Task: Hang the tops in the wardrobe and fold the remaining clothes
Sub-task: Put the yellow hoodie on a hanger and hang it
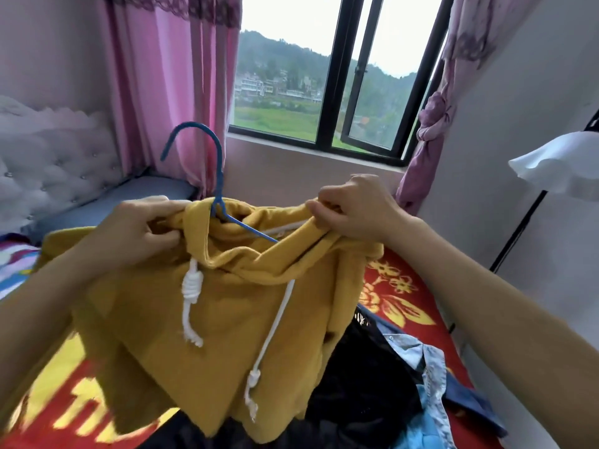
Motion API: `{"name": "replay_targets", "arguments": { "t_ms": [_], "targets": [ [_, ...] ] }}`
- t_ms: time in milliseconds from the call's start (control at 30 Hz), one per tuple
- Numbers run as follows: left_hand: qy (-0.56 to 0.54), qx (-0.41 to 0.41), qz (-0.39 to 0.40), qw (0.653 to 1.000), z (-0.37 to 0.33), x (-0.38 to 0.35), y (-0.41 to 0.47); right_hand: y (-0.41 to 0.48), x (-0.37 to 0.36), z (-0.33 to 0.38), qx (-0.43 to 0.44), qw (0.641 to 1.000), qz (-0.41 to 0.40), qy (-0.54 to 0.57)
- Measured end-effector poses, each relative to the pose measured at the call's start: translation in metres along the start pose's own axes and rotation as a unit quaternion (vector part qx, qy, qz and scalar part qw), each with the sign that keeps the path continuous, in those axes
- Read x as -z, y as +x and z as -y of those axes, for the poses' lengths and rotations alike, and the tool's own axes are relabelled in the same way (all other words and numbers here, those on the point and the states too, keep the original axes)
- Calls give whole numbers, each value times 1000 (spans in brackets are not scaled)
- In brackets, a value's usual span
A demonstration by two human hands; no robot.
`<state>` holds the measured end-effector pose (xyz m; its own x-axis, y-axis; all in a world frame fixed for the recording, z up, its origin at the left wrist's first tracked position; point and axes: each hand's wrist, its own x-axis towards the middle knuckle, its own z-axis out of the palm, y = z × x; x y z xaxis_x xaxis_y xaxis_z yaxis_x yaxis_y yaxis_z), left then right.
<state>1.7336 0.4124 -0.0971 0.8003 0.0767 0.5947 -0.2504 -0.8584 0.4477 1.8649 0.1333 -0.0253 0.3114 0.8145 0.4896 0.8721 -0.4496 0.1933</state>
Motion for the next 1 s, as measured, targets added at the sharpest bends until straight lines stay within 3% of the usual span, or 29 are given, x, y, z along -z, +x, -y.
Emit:
{"name": "replay_targets", "arguments": {
  "t_ms": [167,300,400,500,600,767,1000],
  "targets": [
    [-33,4,18,999,-16,-28,-12,4,-35,37,10,988,144,51],
    [-34,27,21,999,-7,-32,-19,2,-46,37,18,955,292,45],
    [-48,39,25,998,-2,-34,-20,1,-48,34,-4,930,360,78],
    [-49,49,71,995,0,-27,-21,-4,-48,33,-10,931,361,60],
    [-44,86,101,990,14,-8,-27,-14,-39,15,-12,951,307,-21],
    [-78,128,115,982,36,-5,-45,-21,-32,-2,-33,958,286,-5],
    [-89,137,56,985,41,4,-54,-17,-44,1,-20,971,237,-10]
  ]
}}
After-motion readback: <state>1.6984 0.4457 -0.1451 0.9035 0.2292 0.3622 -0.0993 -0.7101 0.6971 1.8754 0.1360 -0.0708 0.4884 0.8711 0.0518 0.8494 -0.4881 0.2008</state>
